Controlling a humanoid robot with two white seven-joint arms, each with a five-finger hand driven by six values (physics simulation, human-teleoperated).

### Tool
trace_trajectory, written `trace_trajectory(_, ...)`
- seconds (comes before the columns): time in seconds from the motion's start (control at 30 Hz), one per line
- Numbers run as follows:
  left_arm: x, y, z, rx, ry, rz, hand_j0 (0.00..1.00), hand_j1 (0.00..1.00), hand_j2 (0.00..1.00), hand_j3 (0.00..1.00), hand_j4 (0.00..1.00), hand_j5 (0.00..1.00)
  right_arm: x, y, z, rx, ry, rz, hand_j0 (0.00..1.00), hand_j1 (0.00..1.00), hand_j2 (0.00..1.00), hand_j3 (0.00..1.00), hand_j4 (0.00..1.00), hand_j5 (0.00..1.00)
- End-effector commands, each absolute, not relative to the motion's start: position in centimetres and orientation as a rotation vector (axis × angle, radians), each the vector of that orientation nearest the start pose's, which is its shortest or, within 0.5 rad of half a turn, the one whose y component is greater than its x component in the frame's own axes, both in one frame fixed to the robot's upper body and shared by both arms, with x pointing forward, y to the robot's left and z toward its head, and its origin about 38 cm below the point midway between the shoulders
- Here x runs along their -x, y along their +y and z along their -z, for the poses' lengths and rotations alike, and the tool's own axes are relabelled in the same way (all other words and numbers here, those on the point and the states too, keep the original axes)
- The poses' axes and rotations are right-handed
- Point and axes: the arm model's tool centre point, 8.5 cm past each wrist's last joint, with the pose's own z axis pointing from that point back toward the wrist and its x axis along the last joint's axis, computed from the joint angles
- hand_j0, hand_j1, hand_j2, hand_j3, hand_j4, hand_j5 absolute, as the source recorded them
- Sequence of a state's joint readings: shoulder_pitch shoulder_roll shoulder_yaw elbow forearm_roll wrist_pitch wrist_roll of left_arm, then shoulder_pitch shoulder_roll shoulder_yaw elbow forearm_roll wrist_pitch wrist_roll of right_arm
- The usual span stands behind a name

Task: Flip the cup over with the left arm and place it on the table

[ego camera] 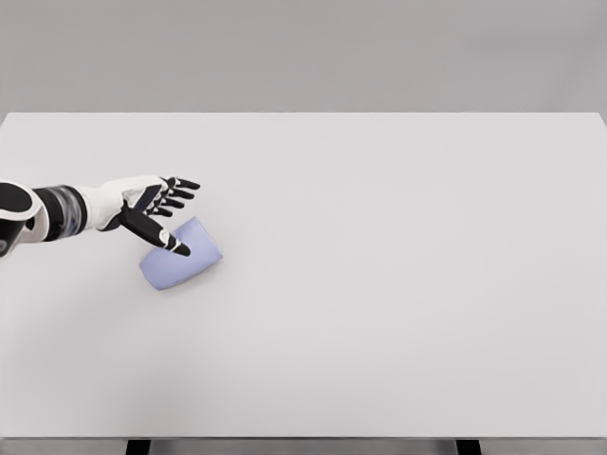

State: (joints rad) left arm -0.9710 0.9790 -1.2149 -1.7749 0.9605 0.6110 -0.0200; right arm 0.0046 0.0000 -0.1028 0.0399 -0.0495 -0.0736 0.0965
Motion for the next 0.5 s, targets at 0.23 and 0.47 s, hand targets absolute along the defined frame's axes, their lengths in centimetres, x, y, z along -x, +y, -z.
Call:
trace_trajectory(0.23, -41.1, 26.9, -19.1, 0.063, -0.863, 0.887, 1.0, 1.0, 1.0, 1.0, 1.0, 1.0, 0.8, -26.3, 26.1, -0.004, -0.043, 0.148, 1.0, 1.0, 1.0, 1.0, 1.0, 1.0)
trace_trajectory(0.47, -40.9, 26.9, -18.4, 0.068, -0.848, 0.885, 0.98, 0.98, 0.98, 0.98, 0.98, 0.98, 0.8, -26.3, 26.1, -0.004, -0.043, 0.148, 1.0, 1.0, 1.0, 1.0, 1.0, 1.0)
